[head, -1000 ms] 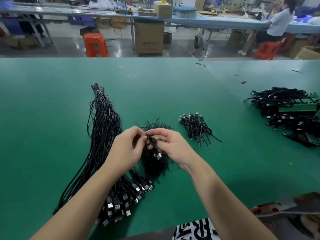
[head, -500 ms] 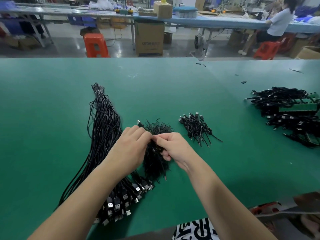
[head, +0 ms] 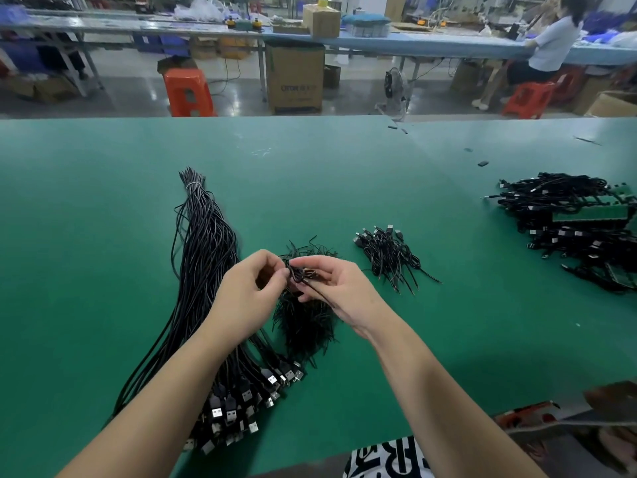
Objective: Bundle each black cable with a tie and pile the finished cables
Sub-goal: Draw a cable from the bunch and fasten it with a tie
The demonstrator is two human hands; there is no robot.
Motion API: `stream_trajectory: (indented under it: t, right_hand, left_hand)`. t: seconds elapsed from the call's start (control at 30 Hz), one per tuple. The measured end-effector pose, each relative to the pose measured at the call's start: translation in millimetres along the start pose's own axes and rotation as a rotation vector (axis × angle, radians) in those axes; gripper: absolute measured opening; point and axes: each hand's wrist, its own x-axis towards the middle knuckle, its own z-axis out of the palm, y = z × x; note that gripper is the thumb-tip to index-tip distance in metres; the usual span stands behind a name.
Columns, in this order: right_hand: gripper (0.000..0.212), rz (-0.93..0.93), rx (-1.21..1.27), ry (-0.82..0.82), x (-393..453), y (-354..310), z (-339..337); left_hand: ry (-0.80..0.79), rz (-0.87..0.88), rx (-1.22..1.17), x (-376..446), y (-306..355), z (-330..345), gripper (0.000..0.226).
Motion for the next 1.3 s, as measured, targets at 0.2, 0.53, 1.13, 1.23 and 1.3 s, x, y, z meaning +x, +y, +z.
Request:
stream_trajectory:
  t: [0.2,0.53,1.13,1.23,1.3]
  right_hand:
    - [0.018,-0.006,-0.182,0.147,0,1,-2]
    - [0.015,0.047,-0.061,0.105,-2,4,-3]
    - [0.041,0.072,-0.289,0.098,-11,4,10]
    - [0.047,0.154,-0.148,0.056,-13,1,9]
    - [0.046,0.146,-0.11,0.006,-15,0,7]
  left_hand:
    - [-0.03,0.285,0.178,-4,5,0,0.012]
    - [-0.06,0.541,0.385,-11,1,7,0.006]
    - [0.016,0.646,0.539,-9,1,4,0.009]
    - [-0.005,0.731,0.634,-10,-4,5,0.015]
    - [0.02,0.695,0.574,-11,-3,5,0.016]
